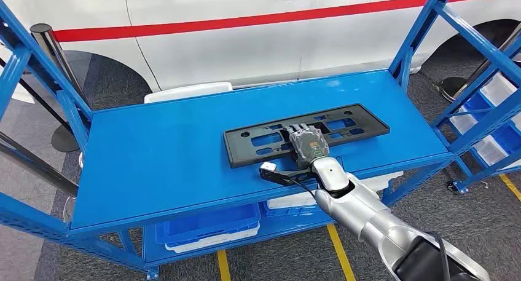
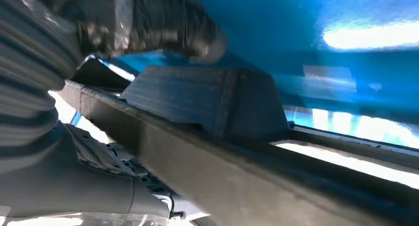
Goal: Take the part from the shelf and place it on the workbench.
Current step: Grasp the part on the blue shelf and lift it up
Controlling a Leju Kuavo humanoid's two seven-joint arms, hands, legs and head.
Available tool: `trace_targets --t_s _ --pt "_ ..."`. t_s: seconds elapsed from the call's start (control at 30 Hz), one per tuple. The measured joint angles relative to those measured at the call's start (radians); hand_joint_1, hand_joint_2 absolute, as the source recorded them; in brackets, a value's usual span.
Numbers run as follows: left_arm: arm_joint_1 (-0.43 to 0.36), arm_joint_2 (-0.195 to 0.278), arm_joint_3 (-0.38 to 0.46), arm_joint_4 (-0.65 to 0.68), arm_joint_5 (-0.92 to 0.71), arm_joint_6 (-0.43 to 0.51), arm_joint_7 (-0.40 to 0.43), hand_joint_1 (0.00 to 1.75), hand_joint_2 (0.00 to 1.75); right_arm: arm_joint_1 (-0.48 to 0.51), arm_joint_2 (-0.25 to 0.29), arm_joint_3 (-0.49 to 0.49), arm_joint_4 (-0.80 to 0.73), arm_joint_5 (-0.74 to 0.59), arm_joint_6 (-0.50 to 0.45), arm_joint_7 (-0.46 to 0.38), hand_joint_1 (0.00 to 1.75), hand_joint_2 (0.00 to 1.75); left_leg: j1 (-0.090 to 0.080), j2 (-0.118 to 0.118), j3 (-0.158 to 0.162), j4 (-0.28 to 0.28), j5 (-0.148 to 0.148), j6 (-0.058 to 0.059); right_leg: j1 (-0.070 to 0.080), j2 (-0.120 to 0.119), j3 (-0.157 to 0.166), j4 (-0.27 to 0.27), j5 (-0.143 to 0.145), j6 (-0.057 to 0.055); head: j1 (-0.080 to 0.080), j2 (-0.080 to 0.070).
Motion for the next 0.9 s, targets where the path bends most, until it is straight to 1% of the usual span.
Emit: trace_targets --t_s 0.13,0.2,0.33,0.63,0.8,0.9 --pt "-0.001 0.000 0.000 0.000 0.002 -0.001 -0.002 0.00 1.75 0.001 0.000 0.000 0.000 0.000 0.000 -0.001 1.75 1.75 -0.001 0.001 0.000 0.000 -0.002 0.003 0.000 0.001 0.001 -0.003 0.001 0.001 0.000 0.000" --pt "-0.002 0.000 0.000 0.000 0.002 -0.002 -0.003 0.00 1.75 0.002 0.000 0.000 0.000 0.000 0.000 -0.002 1.75 1.75 -0.001 0.001 0.000 0.000 -0.003 0.004 0.000 0.001 0.001 -0.004 0.001 0.004 0.000 0.000" --pt "-0.002 0.000 0.000 0.000 0.002 -0.002 -0.003 0.00 1.75 0.004 0.000 0.000 -0.001 0.000 -0.001 -0.004 1.75 1.75 -0.002 0.001 0.000 0.001 -0.003 0.004 -0.002 0.000 0.002 -0.005 0.000 0.018 0.000 0.000" --pt "-0.002 0.000 0.000 0.000 0.005 -0.004 -0.003 0.00 1.75 0.006 -0.001 0.000 -0.002 -0.003 -0.001 -0.005 1.75 1.75 -0.001 0.001 0.002 0.001 -0.002 0.004 0.002 0.000 0.001 -0.003 0.000 0.018 0.000 0.000" --pt "-0.001 0.000 0.002 0.000 0.013 -0.009 -0.006 0.00 1.75 0.014 -0.014 0.000 -0.026 -0.014 -0.001 -0.003 1.75 1.75 0.000 0.001 0.002 0.001 -0.002 0.004 0.004 0.000 0.001 -0.002 0.000 0.018 0.000 0.000" --pt "-0.002 0.000 0.007 0.000 0.016 -0.042 -0.005 0.00 1.75 0.017 -0.023 0.000 -0.046 -0.016 0.001 -0.009 1.75 1.75 0.001 0.001 0.002 0.001 -0.002 0.004 0.004 0.000 0.001 -0.001 0.000 0.018 0.000 0.000"
